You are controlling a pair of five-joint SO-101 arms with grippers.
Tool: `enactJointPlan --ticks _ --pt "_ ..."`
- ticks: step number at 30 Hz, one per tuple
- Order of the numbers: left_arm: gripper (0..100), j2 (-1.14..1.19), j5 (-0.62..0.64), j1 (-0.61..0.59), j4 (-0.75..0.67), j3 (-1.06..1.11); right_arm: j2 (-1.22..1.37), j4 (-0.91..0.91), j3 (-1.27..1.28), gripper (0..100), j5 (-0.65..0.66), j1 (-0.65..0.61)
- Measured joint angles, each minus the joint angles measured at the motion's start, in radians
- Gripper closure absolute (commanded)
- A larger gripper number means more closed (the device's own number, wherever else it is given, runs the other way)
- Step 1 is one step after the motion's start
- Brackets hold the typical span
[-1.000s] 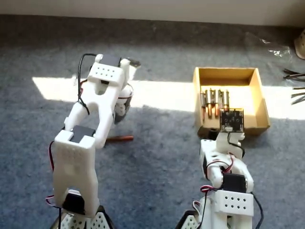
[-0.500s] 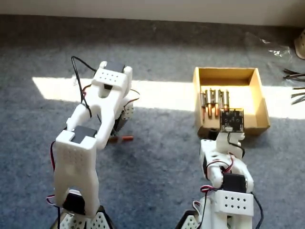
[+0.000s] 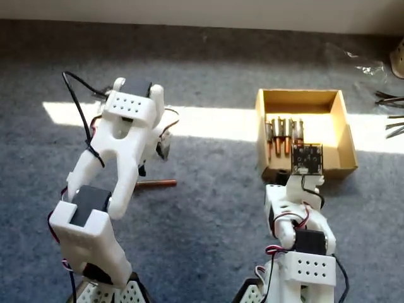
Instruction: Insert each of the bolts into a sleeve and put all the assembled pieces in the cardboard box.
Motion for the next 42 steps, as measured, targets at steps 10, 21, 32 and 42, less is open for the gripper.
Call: enactJointPlan --ticks 10,21,32,42 --pt "67 -0.003 0.048 -0.003 -0.017 0.104 0.0 0.0 0.0 99.5 0.0 0.0" --pt "67 -0.003 0.114 -0.078 -0.265 0.311 0.0 0.0 0.0 99.5 0.0 0.0" --pt "67 -0.003 0.12 -0.081 -0.31 0.367 0.0 0.0 0.0 99.5 0.0 0.0" --pt "67 -0.017 0.12 -0.08 -0.388 0.42 0.0 0.0 0.0 99.5 0.0 0.0"
